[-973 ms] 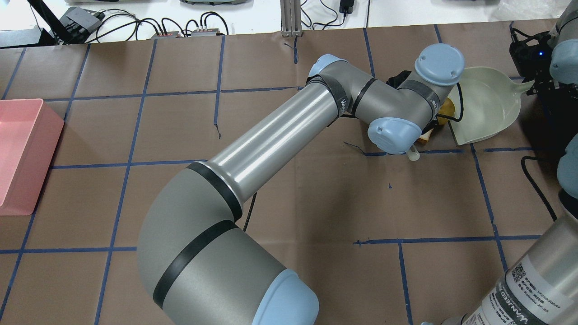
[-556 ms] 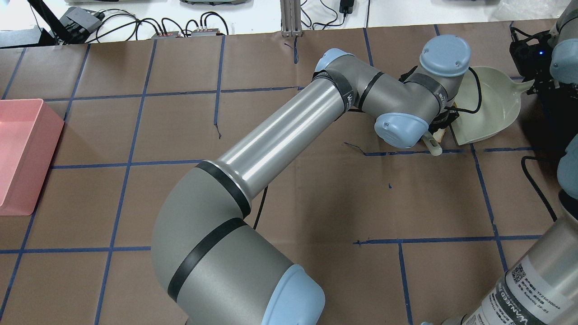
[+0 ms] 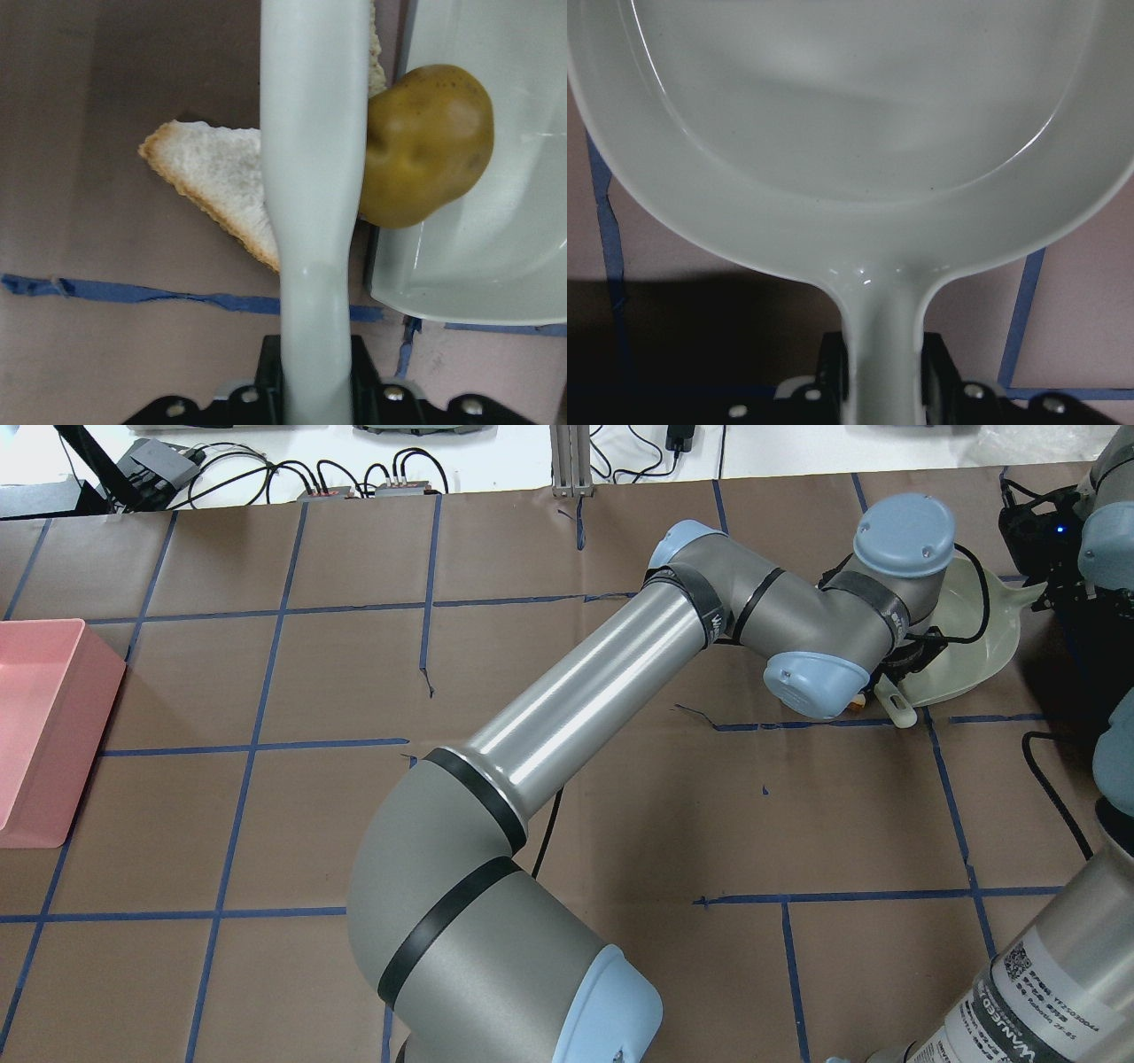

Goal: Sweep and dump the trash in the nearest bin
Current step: 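Sweep the potato and bread into the dustpan with the left gripper's brush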

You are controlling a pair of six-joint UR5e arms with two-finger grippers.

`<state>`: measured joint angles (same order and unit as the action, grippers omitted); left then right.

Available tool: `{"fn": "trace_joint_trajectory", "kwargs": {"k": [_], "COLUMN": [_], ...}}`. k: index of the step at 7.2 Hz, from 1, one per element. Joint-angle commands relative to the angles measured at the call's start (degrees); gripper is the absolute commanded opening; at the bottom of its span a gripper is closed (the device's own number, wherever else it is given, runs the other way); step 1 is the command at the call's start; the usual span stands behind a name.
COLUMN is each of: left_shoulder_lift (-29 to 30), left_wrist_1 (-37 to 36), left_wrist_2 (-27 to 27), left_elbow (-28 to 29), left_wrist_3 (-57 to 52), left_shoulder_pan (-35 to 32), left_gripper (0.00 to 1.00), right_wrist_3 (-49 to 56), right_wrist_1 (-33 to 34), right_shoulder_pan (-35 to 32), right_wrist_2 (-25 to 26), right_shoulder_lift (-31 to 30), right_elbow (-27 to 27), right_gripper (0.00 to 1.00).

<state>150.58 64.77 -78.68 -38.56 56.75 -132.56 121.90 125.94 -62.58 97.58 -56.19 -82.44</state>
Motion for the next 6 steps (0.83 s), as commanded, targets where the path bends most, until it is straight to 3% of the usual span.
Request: {"fn": "trace_joint_trajectory", "kwargs": {"k": [1, 3, 4, 6], "left_shoulder_lift": [1.02, 2.52, 1.13, -9.29], "left_wrist_1": [-3.23, -7.28, -4.85, 5.86], "left_wrist_2": [3.76, 5.11, 4.25, -2.84], "left_elbow": [1.99, 4.36, 3.07, -7.34], "left_wrist_3": [6.40, 13.63, 12.26, 1.32], "left_shoulder_pan": [-0.59, -0.86, -0.95, -0.25], "left_gripper": [0.00, 0.00, 0.00, 0.00], "right_wrist_3": [-0.08, 0.00, 0.00, -0.08], "right_wrist_1": [-0.08, -0.08, -0.09, -1.22], "right_shoulder_pan": [0.00, 0.00, 0.00, -0.09], "right_wrist_2": [-0.02, -0.02, -0.02, 0.42], "right_shoulder_lift": [0.03, -0.06, 0.03, -0.06], "right_elbow": [0.00, 0.00, -0.09, 0.08], "right_gripper": [0.00, 0.00, 0.00, 0.00]}}
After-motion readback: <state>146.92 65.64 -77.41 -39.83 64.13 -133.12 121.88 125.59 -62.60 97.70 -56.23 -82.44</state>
